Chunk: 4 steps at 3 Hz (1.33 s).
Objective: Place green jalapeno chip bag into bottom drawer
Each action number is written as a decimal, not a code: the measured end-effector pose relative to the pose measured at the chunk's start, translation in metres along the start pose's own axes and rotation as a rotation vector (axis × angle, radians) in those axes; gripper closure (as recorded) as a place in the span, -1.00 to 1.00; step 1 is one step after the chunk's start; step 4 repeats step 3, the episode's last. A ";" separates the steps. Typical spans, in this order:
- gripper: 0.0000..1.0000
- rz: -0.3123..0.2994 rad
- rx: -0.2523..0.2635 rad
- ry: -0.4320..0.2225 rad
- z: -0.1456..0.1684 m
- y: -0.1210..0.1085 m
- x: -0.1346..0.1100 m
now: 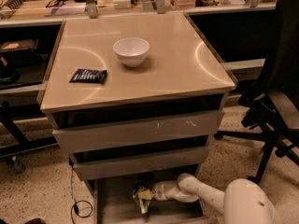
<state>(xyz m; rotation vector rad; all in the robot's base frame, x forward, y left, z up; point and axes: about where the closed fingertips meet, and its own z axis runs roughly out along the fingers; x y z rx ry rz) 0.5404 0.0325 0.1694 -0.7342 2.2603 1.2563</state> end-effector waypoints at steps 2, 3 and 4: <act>-1.00 0.000 0.000 0.000 0.000 0.000 0.000; -1.00 0.000 0.000 0.000 0.000 0.000 0.000; -1.00 0.000 0.000 0.000 0.000 0.000 0.000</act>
Offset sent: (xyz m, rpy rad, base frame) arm 0.0000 0.0000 0.0000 0.0000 0.0000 0.0000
